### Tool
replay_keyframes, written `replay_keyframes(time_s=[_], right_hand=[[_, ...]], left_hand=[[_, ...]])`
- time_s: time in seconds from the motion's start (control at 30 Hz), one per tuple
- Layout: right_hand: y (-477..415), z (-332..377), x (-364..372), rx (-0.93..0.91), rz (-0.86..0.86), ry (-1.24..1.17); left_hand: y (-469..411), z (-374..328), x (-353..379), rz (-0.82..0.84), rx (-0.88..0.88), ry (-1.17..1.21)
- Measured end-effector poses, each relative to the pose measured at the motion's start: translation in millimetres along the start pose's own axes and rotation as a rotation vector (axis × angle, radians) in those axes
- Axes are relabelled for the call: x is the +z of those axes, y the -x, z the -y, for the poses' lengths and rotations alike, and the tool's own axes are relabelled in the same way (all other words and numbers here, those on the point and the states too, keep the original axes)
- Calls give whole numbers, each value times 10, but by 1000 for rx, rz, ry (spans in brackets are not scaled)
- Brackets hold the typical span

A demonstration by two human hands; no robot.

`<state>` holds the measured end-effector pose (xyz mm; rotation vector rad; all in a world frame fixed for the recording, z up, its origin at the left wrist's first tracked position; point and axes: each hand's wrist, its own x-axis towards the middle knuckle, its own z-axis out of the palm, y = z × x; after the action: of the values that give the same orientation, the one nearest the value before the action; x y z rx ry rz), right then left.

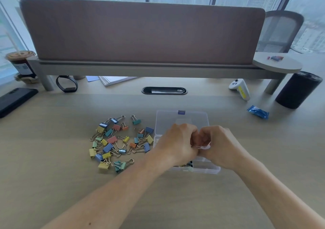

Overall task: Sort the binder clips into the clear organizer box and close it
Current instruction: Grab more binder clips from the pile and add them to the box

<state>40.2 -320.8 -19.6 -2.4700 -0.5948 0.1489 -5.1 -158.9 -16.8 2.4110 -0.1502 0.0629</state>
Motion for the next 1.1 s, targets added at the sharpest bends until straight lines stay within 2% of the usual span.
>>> replay_keyframes(time_s=[0.33,0.4,0.5,0.57,0.67,1.1], right_hand=[[0,-4,-13,-31,-1,50],[17,-23,-28,-50,3,28],[66,-56,-53,-64,-4,-30],[108,-64,-39,-68,-48,-61],[153,-58,9,-64,-99,-79],[189,-76,88,-70,-152,-141]], left_hand=[[44,148,-230,-35,70,-14],[46,308,-467,-97,10,-95],[58,632,-822,-204,-192,-360],[75,800,-952,-178,-340,-512],[64,887,-965,-40,-455,-561],[56,767,-911,32,-470,-456]])
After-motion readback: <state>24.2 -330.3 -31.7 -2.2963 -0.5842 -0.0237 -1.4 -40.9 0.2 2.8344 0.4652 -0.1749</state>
